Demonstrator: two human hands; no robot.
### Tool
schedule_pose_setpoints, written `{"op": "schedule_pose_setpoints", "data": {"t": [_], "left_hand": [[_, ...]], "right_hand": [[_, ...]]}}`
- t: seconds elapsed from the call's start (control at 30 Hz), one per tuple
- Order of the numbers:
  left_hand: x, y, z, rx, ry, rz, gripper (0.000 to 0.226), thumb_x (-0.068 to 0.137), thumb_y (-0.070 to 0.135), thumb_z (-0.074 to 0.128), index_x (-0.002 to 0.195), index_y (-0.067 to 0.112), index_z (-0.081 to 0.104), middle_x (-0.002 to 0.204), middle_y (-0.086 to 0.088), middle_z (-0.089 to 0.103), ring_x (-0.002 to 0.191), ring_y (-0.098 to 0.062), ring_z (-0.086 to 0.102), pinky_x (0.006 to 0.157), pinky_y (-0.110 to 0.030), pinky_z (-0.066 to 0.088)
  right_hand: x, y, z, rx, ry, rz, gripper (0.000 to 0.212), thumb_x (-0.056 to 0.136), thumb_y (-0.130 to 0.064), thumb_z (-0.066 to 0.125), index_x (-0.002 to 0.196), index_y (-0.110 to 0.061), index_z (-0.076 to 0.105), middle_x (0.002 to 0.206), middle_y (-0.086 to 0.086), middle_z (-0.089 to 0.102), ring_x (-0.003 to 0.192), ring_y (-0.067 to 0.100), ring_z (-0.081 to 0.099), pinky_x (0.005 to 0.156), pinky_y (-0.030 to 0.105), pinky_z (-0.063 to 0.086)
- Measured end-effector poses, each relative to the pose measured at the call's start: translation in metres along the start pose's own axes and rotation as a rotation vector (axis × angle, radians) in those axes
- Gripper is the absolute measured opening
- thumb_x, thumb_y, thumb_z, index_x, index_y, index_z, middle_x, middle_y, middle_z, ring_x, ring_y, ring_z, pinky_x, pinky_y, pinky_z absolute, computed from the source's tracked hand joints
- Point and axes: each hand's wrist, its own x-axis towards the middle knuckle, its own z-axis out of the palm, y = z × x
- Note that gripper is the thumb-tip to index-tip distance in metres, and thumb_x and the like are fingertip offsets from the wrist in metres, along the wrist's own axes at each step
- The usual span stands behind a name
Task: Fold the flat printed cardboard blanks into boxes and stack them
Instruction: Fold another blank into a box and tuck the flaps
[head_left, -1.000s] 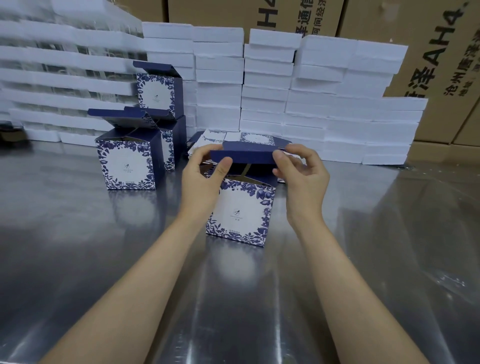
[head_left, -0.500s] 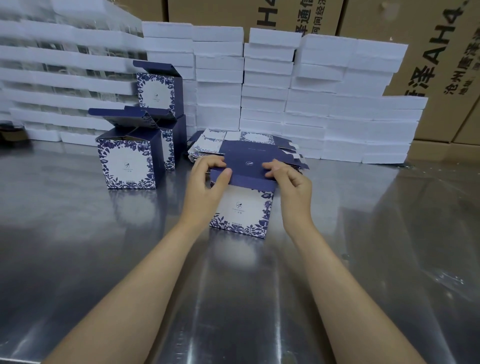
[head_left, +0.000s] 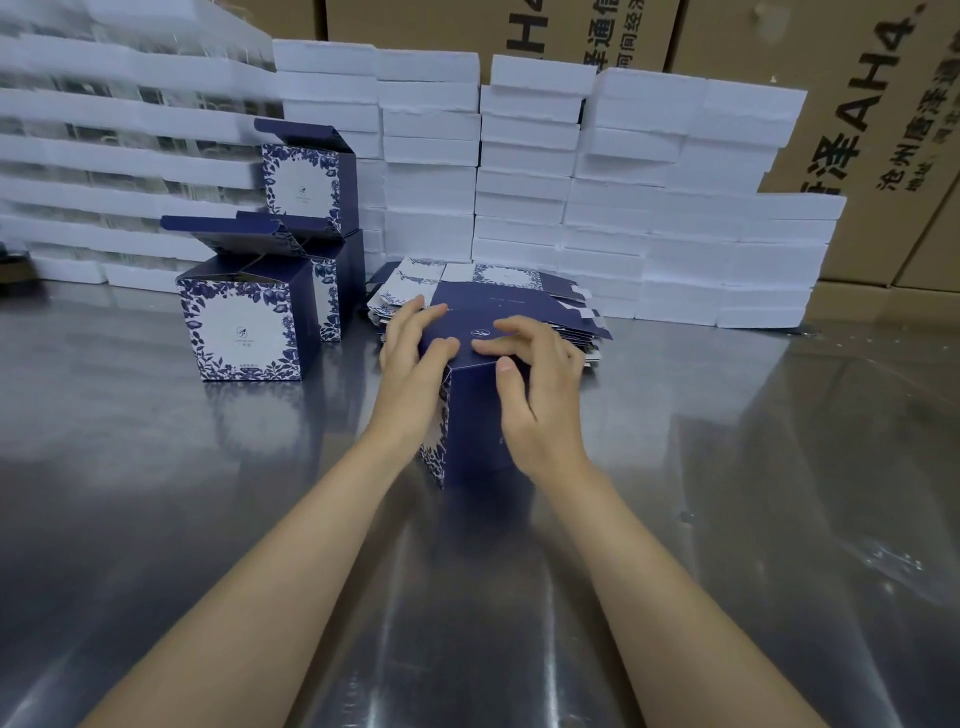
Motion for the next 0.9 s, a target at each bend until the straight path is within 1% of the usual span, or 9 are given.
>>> {"op": "schedule_pose_setpoints", "data": {"t": [0.17,0.3,0.37,0.5,0.57,0.63,0.7,0.77,0.9], "left_hand": [[0.005,-0.004,-0.005,-0.007,-0.016,0.004,0.042,0.095,0.010,0.050,0.134,0.024,0.050,0.145,0.017,0.034,0.133,0.004,0.031,0.116,-0.025,0.024],[0.006,-0.002,-0.008,-0.173,-0.050,-0.071,0.052,0.086,0.017,0.048,0.137,0.027,0.048,0.141,0.019,0.043,0.125,0.008,0.042,0.098,-0.011,0.035],[0.008,-0.004,-0.016,-0.244,-0.055,-0.098,0.053,0.089,0.013,0.046,0.139,0.029,0.045,0.140,0.018,0.047,0.124,0.007,0.046,0.097,-0.014,0.038],[0.010,-0.004,-0.027,-0.320,-0.135,-0.168,0.050,0.095,0.008,0.044,0.139,0.032,0.046,0.141,0.020,0.049,0.124,0.006,0.050,0.091,-0.015,0.045],[0.010,0.000,-0.027,-0.348,-0.192,-0.217,0.046,0.095,0.009,0.047,0.134,0.033,0.051,0.134,0.024,0.055,0.117,0.007,0.056,0.082,-0.011,0.048],[0.008,0.004,-0.024,-0.367,-0.199,-0.259,0.041,0.095,0.009,0.048,0.129,0.030,0.057,0.127,0.023,0.061,0.110,0.007,0.060,0.078,-0.010,0.049],[0.007,0.008,-0.020,-0.379,-0.170,-0.290,0.041,0.094,0.007,0.048,0.125,0.030,0.061,0.119,0.023,0.065,0.101,0.008,0.064,0.072,-0.010,0.051],[0.004,0.011,-0.015,-0.373,-0.168,-0.330,0.041,0.093,0.011,0.046,0.119,0.037,0.065,0.118,0.021,0.066,0.099,0.004,0.065,0.071,-0.014,0.052],[-0.001,0.011,-0.008,-0.371,-0.147,-0.381,0.039,0.093,0.020,0.045,0.116,0.045,0.064,0.096,0.023,0.073,0.080,0.002,0.070,0.058,-0.014,0.053]], "right_hand": [[0.011,0.017,-0.012,-0.210,0.009,-0.009,0.030,0.086,-0.013,0.043,0.102,-0.019,0.067,0.101,-0.014,0.071,0.098,0.013,0.056,0.094,0.031,0.035],[0.014,0.045,-0.034,-0.147,0.100,0.409,0.026,0.089,-0.020,0.042,0.086,-0.020,0.069,0.088,-0.006,0.068,0.094,0.019,0.058,0.083,0.033,0.047],[0.008,0.051,-0.043,-0.049,0.074,0.487,0.025,0.091,-0.011,0.047,0.083,-0.021,0.069,0.089,-0.008,0.069,0.090,0.012,0.062,0.075,0.021,0.046],[0.011,0.037,-0.044,0.300,0.046,0.546,0.022,0.094,-0.027,0.052,0.112,-0.034,0.062,0.112,-0.011,0.066,0.097,-0.002,0.061,0.081,0.019,0.045],[0.018,0.027,-0.039,0.544,-0.062,0.610,0.039,0.087,-0.040,0.055,0.126,-0.040,0.052,0.126,-0.016,0.060,0.116,-0.002,0.056,0.097,0.026,0.045],[0.020,0.016,-0.034,0.582,-0.195,0.641,0.061,0.079,-0.034,0.061,0.138,-0.040,0.044,0.138,-0.018,0.051,0.129,-0.002,0.046,0.107,0.032,0.039],[0.021,0.010,-0.031,0.636,-0.231,0.733,0.076,0.073,-0.023,0.060,0.145,-0.035,0.038,0.140,0.000,0.052,0.130,0.014,0.049,0.110,0.040,0.039],[0.021,0.009,-0.033,0.757,-0.214,0.821,0.075,0.079,-0.013,0.058,0.149,-0.026,0.033,0.132,0.014,0.056,0.116,0.020,0.056,0.104,0.038,0.043],[0.023,0.011,-0.032,0.783,-0.141,0.897,0.055,0.092,-0.005,0.049,0.145,-0.017,0.040,0.135,0.003,0.058,0.101,0.016,0.059,0.076,0.025,0.049]]}}
